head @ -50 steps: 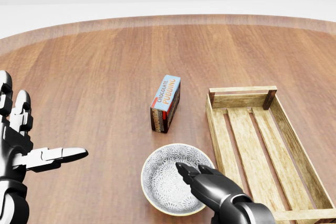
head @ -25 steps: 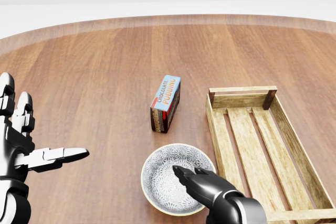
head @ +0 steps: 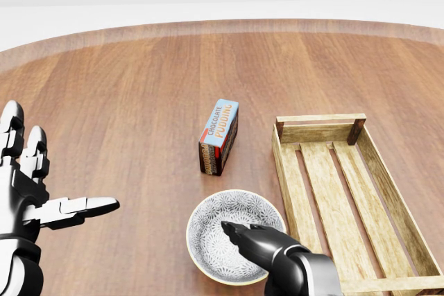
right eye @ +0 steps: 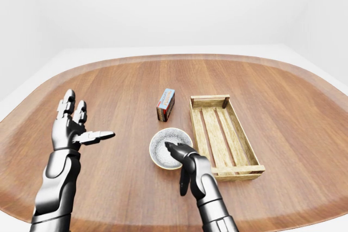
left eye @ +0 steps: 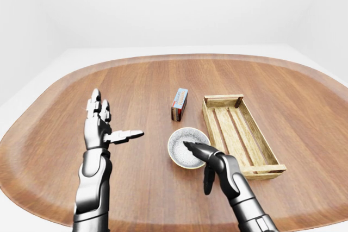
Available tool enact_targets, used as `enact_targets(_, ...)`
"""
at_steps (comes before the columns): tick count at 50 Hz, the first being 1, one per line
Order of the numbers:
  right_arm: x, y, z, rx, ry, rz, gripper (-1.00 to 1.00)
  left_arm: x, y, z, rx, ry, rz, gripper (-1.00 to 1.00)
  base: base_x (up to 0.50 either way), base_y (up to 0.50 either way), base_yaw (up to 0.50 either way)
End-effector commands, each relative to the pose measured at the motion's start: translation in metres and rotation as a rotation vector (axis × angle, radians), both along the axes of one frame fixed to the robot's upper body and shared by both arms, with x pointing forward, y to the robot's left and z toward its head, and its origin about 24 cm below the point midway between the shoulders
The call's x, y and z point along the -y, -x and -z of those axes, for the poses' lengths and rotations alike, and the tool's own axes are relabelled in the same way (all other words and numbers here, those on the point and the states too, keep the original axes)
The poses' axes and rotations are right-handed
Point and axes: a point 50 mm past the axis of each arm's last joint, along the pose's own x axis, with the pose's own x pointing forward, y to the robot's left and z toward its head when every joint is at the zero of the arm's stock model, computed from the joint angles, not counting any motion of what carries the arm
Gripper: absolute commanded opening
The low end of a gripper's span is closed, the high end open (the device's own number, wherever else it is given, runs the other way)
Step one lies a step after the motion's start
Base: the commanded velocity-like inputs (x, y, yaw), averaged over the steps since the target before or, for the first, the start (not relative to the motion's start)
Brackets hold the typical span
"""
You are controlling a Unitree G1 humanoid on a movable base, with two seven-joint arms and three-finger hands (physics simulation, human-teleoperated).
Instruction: Pick up the bowl on the left and put it in the tray.
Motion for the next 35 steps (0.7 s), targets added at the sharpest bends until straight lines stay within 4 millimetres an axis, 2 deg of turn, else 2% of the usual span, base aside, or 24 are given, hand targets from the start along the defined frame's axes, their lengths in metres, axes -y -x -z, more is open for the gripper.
enact_targets(1,-0.005,-0.004,0.004,-0.025,-0.002,-0.011,1.00,0.000,-0.001,-0.002,0.006,-0.001,-0.002,1.00,0.00,0.00,0.00)
enact_targets(23,-0.010,-0.004,0.025,-0.096,-0.026,0.004,1.00,0.000,0.000,0.002,-0.010,0.001,-0.005,1.00,0.00,0.00,0.00)
enact_targets(29,-0.011,-0.005,0.026,-0.097,-0.032,0.007,1.00,0.000,0.000,0.007,-0.029,0.003,-0.004,1.00,0.00,0.00,0.00)
enact_targets(31,-0.011,-0.005,0.025,-0.096,-0.031,0.004,0.39,0.000,0.000,0.008,-0.032,0.003,-0.004,1.00,0.00,0.00,0.00)
enact_targets(32,-0.012,-0.005,0.025,-0.099,-0.035,0.000,-0.79,0.000,0.000,0.009,-0.036,0.004,-0.004,1.00,0.00,0.00,0.00)
enact_targets(33,-0.012,-0.005,0.024,-0.092,-0.035,0.002,-1.00,0.000,0.000,0.008,-0.035,0.004,-0.004,1.00,0.00,0.00,0.00)
enact_targets(35,-0.012,-0.004,0.024,-0.093,-0.033,-0.002,-1.00,0.000,0.000,0.010,-0.042,0.005,-0.004,1.00,0.00,0.00,0.00)
